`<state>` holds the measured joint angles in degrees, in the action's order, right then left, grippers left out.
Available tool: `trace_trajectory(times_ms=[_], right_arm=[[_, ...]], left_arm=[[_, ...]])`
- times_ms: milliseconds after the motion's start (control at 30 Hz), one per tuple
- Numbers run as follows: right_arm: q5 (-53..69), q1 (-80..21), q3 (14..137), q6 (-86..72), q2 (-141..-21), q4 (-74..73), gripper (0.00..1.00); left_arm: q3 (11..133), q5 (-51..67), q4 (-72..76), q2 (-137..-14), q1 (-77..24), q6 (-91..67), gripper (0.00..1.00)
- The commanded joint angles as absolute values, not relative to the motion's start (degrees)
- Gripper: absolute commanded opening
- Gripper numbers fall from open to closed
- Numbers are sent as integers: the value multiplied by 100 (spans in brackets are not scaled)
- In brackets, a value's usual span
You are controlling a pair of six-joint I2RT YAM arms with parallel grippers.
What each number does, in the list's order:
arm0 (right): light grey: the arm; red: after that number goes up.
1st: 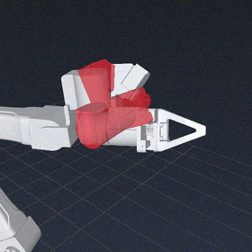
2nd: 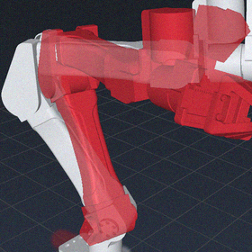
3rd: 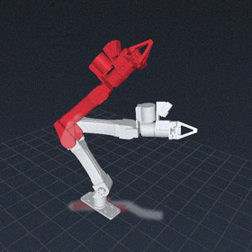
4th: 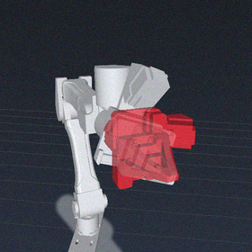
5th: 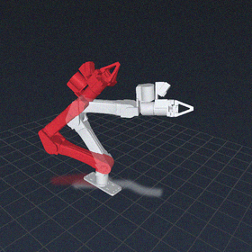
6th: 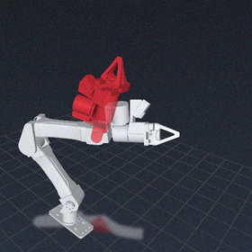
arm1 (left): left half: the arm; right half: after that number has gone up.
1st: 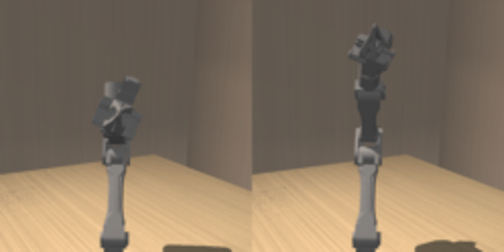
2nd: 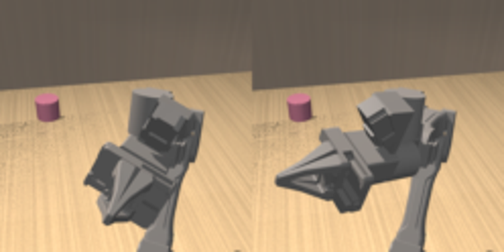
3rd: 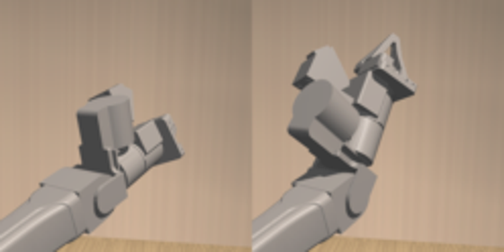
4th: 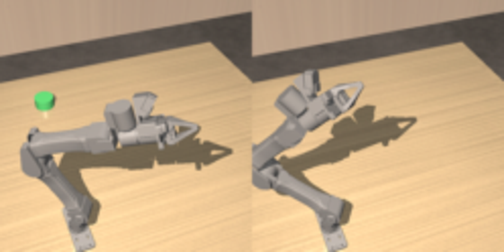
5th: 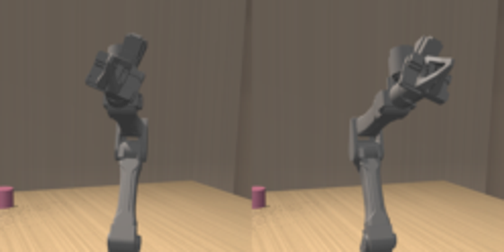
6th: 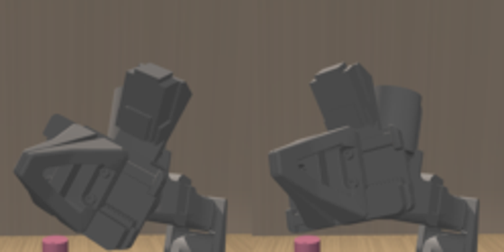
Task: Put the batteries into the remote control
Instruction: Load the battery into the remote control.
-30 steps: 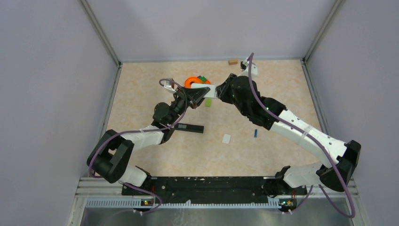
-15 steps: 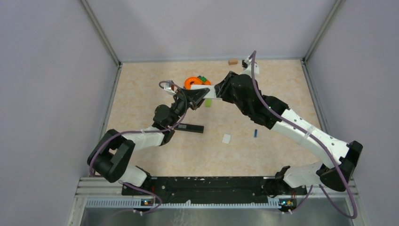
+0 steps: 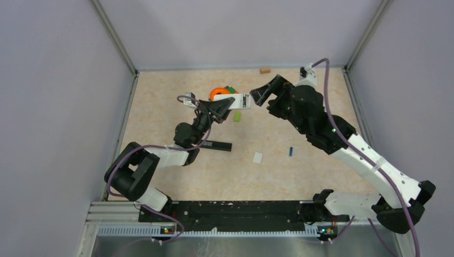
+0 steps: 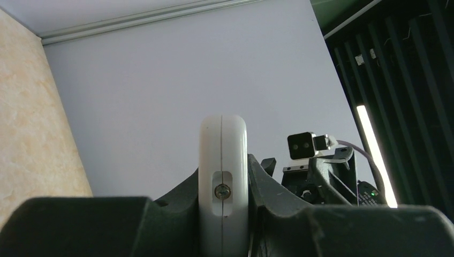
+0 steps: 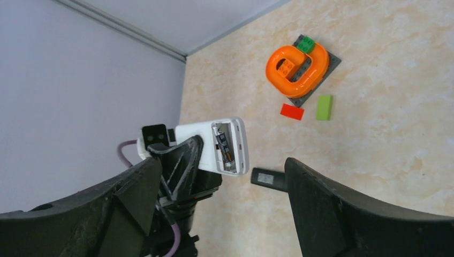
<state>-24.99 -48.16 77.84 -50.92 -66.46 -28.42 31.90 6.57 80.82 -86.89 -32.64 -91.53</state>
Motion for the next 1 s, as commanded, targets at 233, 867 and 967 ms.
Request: trace_trajectory(times_ms=[233,867,967], right_arm=[[-1397,-4464,6840,-7661,-6039,-2049,92],[-1126,-4405,5987,-9235,-6440,-202,93],[-1090,-4371,5925,-9362,-6472,-142,90]], left_arm=[[3164,611,9126,-8798,-3243,-9048,0],[3077,589,9279,-8662,-3343,-8793,0],[3065,589,9281,-8658,-3351,-8780,0]])
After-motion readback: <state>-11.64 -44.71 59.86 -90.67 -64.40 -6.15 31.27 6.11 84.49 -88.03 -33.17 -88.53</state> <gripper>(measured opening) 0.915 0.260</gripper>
